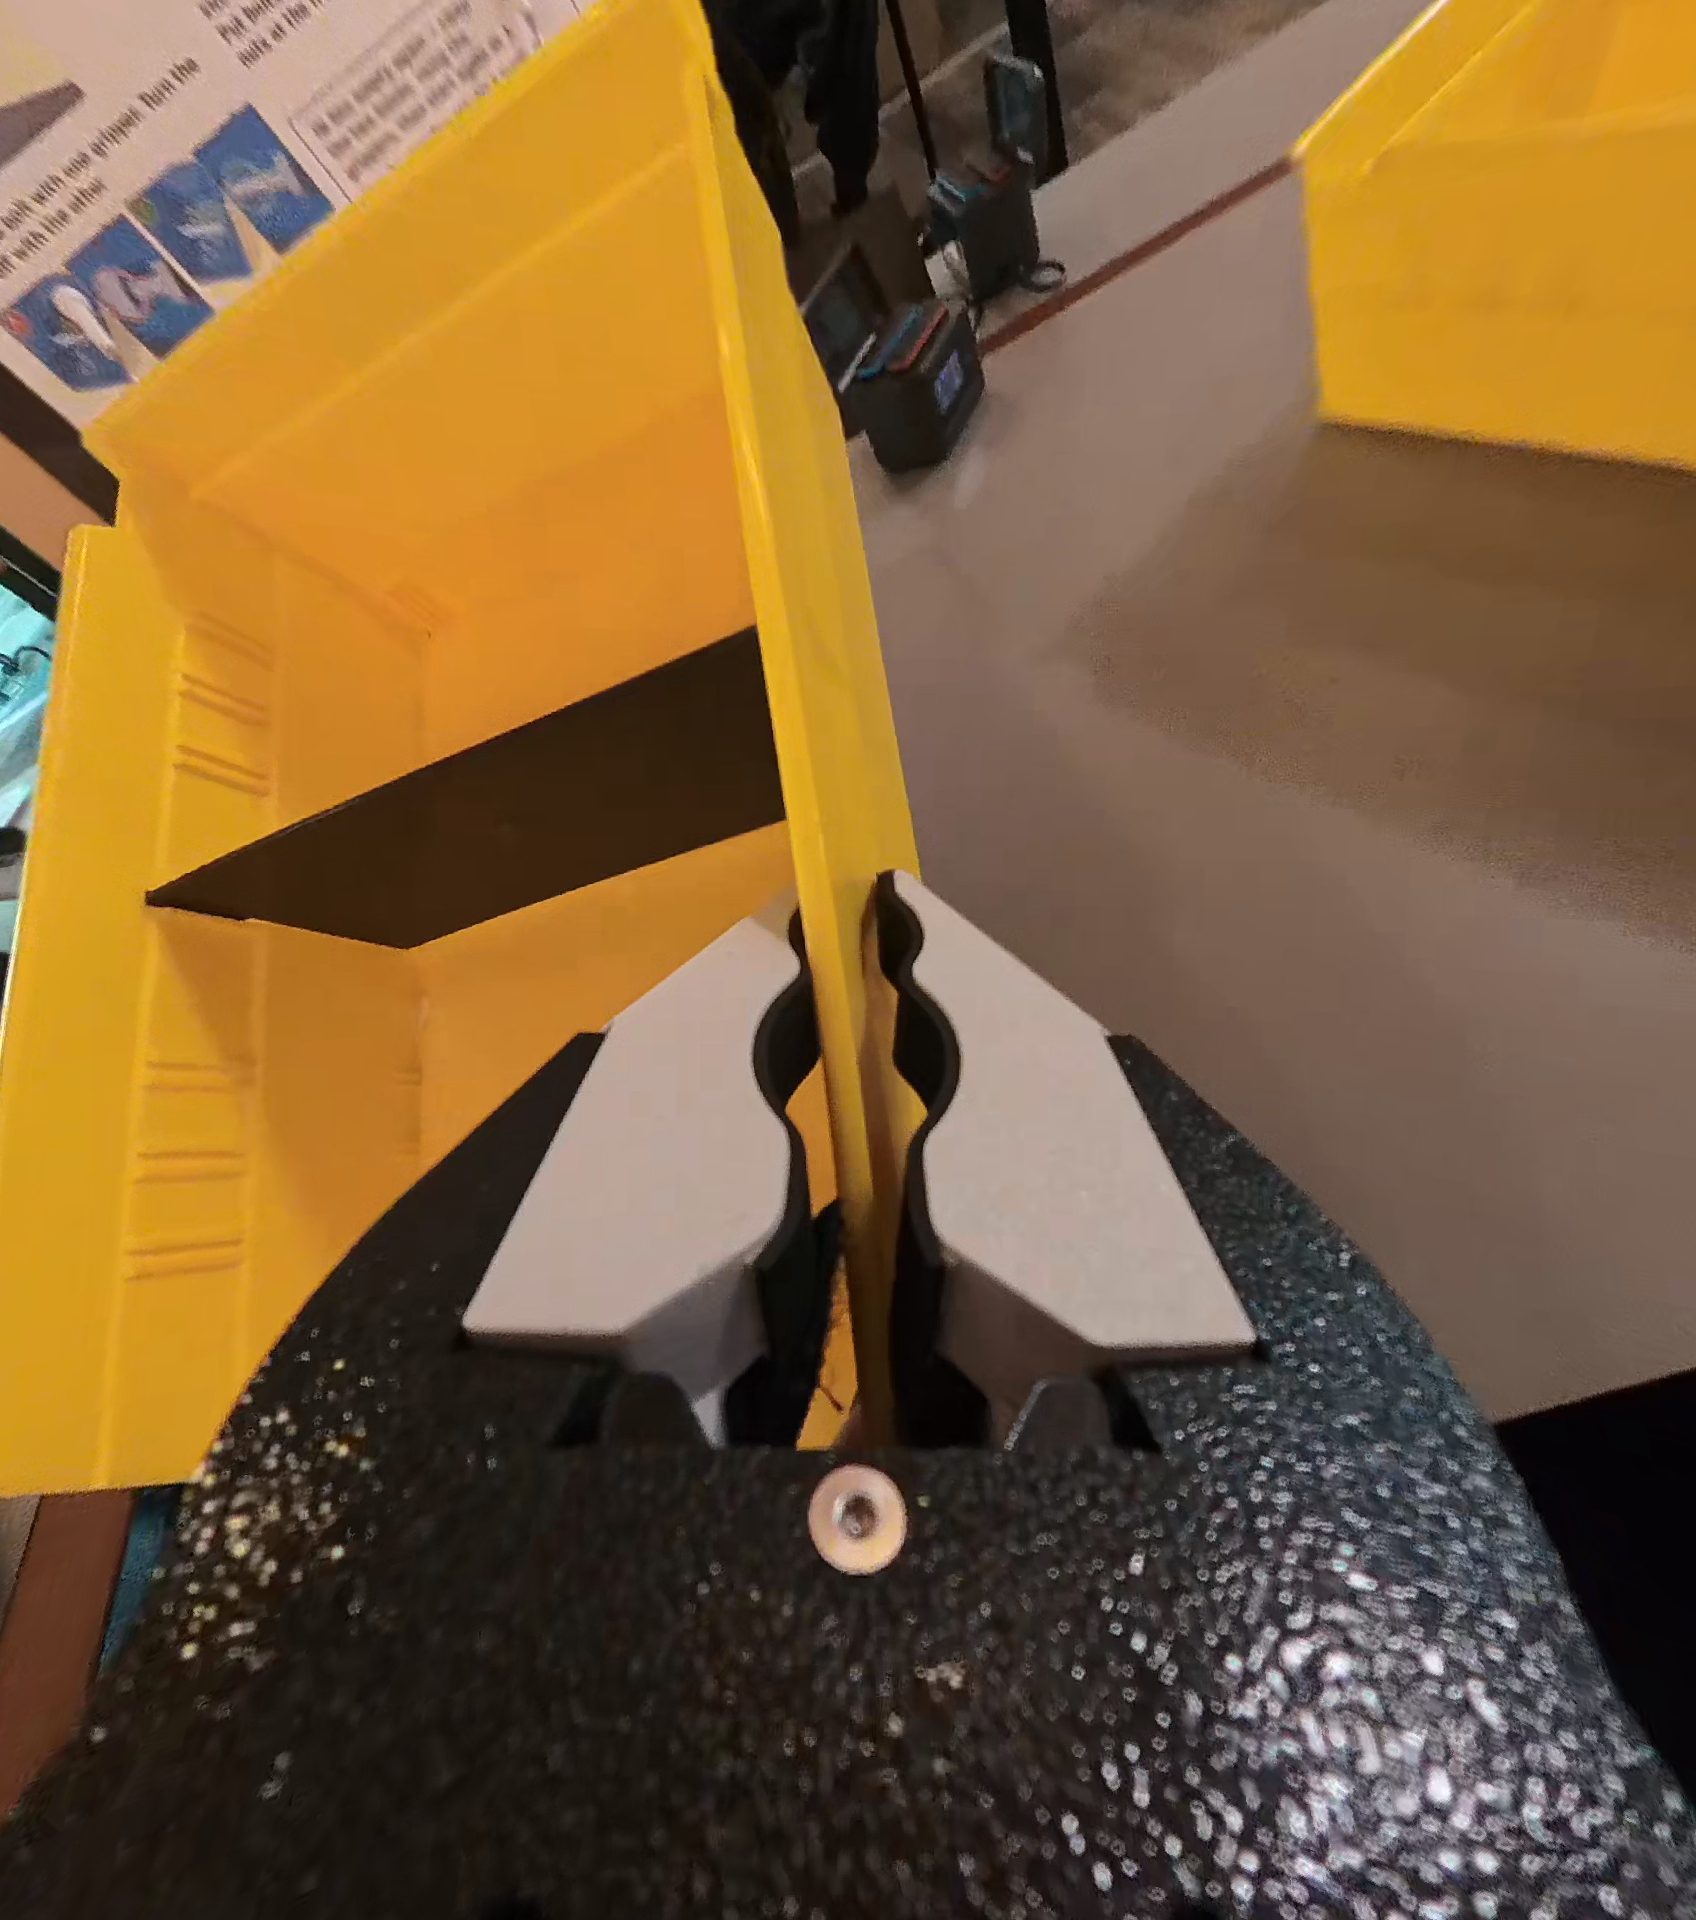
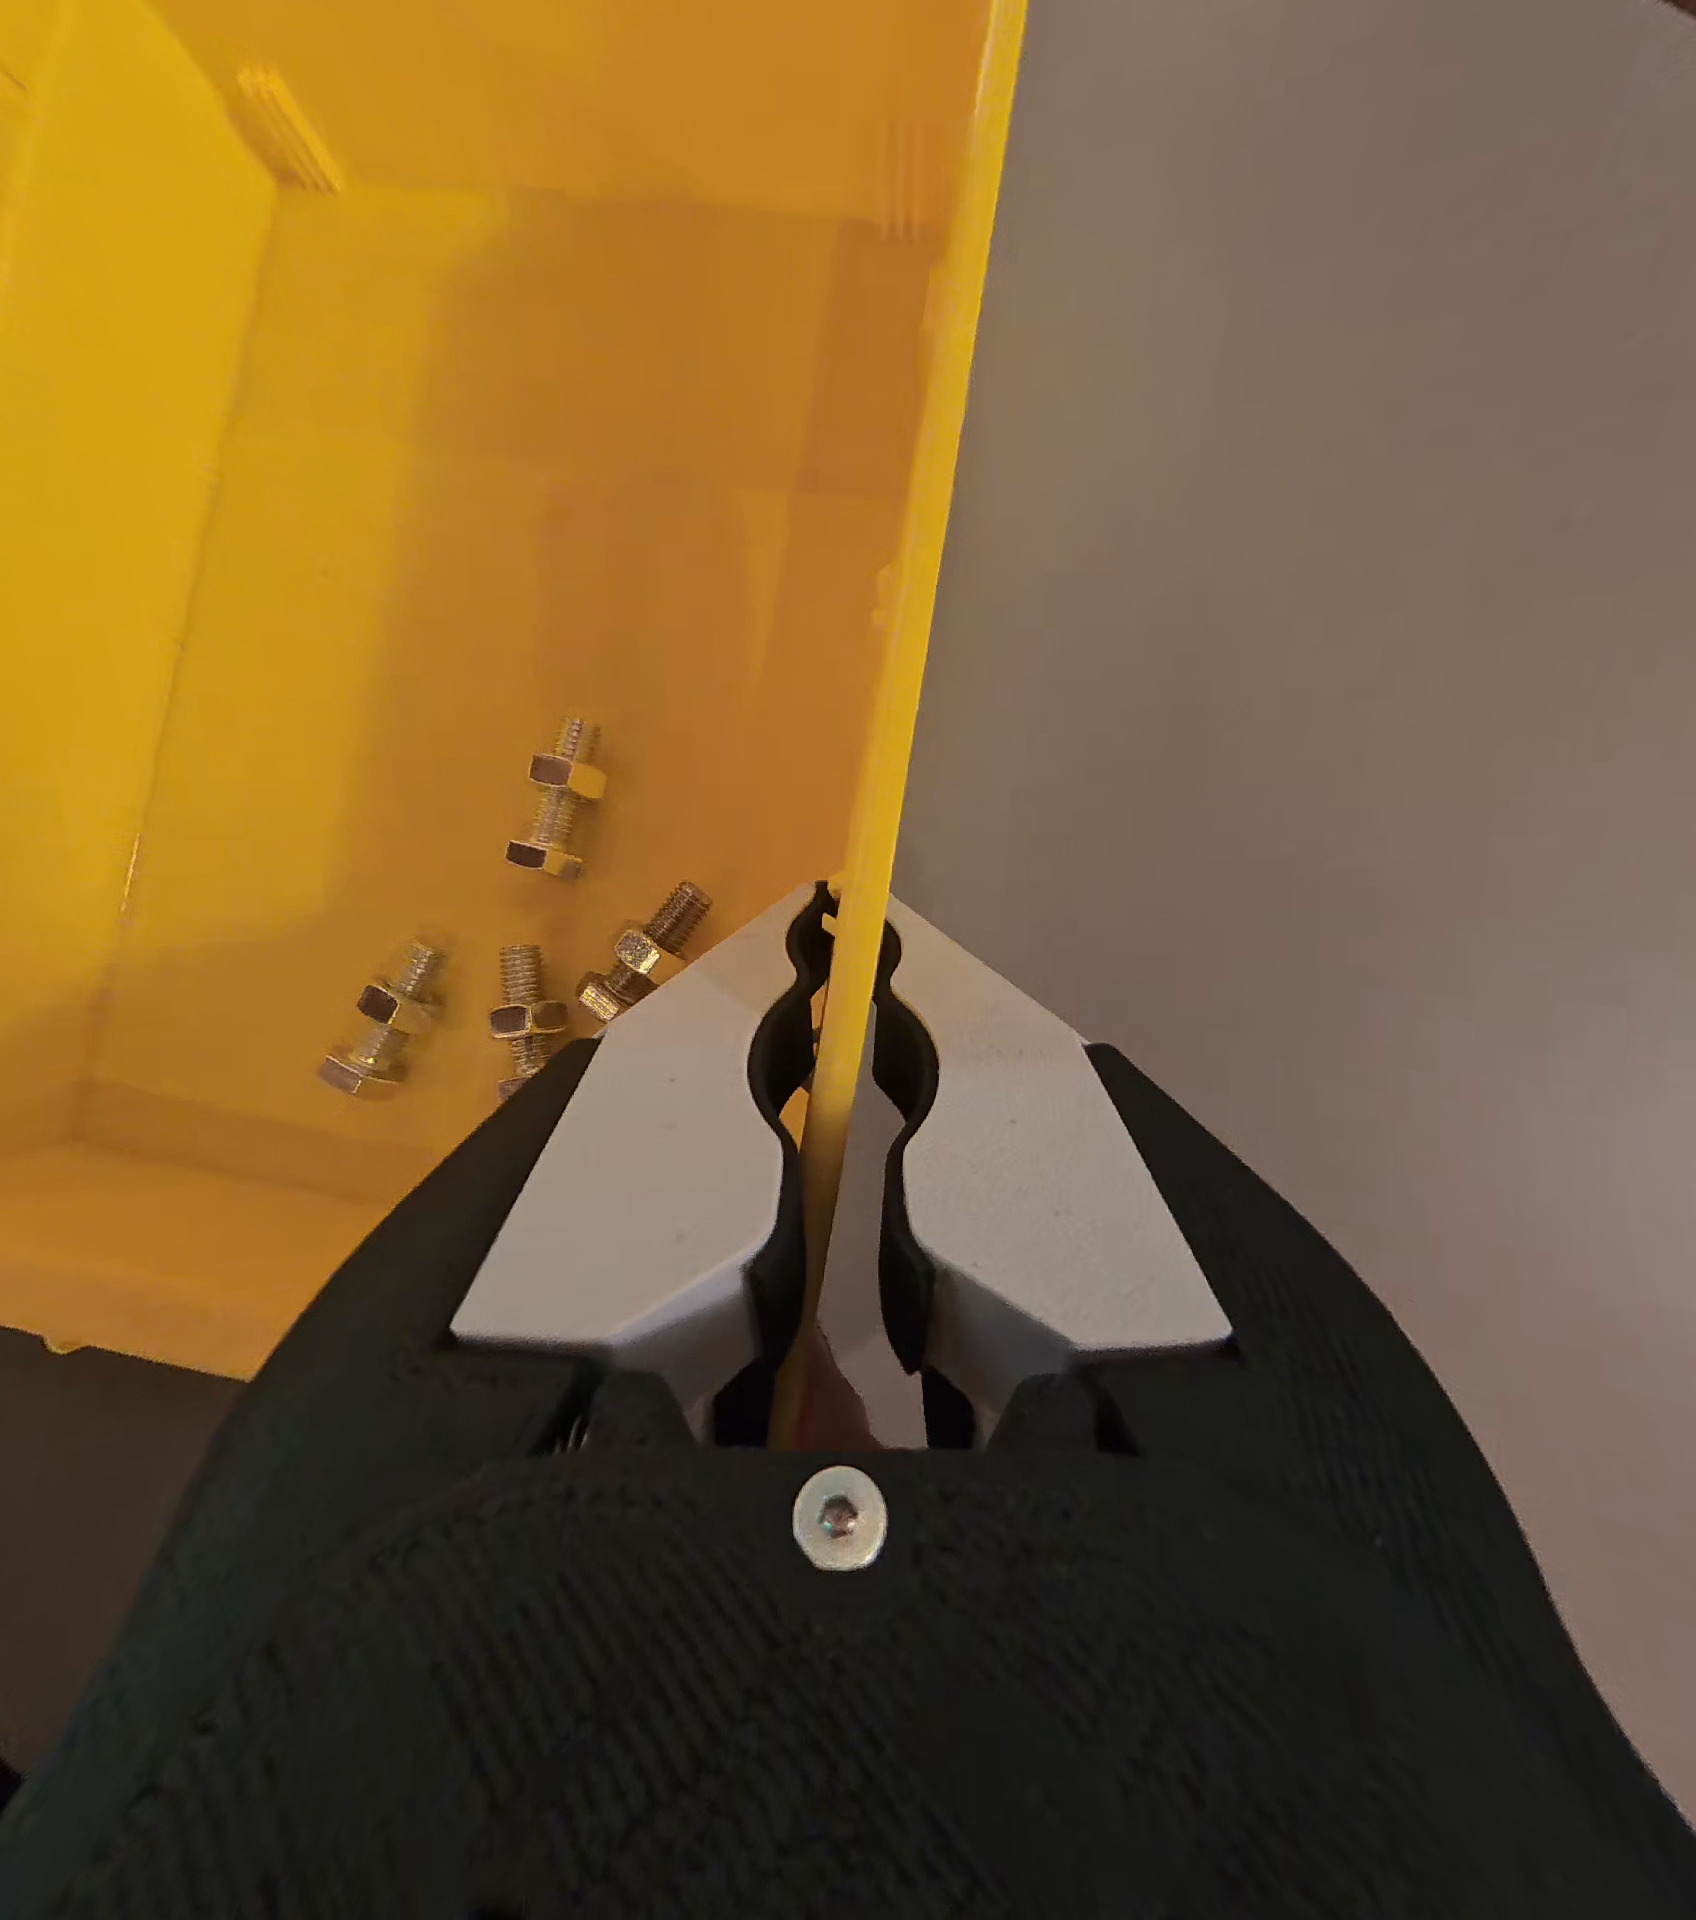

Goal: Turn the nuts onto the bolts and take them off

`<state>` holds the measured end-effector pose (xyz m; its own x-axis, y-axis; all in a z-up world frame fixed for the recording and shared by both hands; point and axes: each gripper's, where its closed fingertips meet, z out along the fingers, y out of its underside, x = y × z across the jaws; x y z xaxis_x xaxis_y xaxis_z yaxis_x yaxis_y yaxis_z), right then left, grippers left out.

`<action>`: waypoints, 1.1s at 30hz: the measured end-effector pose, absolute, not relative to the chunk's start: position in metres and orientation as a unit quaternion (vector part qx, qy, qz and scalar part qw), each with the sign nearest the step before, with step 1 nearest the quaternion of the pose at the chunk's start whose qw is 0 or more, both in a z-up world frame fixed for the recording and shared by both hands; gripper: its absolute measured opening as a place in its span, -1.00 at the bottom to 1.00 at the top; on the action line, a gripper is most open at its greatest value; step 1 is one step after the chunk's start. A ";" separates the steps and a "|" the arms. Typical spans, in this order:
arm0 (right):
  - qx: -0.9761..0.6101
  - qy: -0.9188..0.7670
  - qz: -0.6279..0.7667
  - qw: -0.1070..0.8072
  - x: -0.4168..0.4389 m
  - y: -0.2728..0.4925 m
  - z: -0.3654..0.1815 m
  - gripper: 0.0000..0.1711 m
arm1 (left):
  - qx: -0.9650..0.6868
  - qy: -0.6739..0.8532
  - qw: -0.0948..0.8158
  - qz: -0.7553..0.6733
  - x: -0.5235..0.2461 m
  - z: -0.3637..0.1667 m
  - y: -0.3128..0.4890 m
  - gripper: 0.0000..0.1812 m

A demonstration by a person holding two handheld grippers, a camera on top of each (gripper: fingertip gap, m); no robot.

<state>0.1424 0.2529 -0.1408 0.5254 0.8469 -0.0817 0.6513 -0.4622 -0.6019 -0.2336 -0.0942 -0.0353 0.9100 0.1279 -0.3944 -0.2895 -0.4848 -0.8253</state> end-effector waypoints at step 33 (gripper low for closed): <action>-0.638 -0.352 0.287 0.622 0.102 0.205 0.018 -0.44 | -0.759 0.186 0.607 0.146 -0.124 0.046 -0.056 -0.95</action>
<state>0.1019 0.2050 0.0180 0.5875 0.8061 0.0711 0.0921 0.0208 -0.9955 -0.1236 -0.0557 0.0462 0.8881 -0.1059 -0.4472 -0.4595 -0.1946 -0.8666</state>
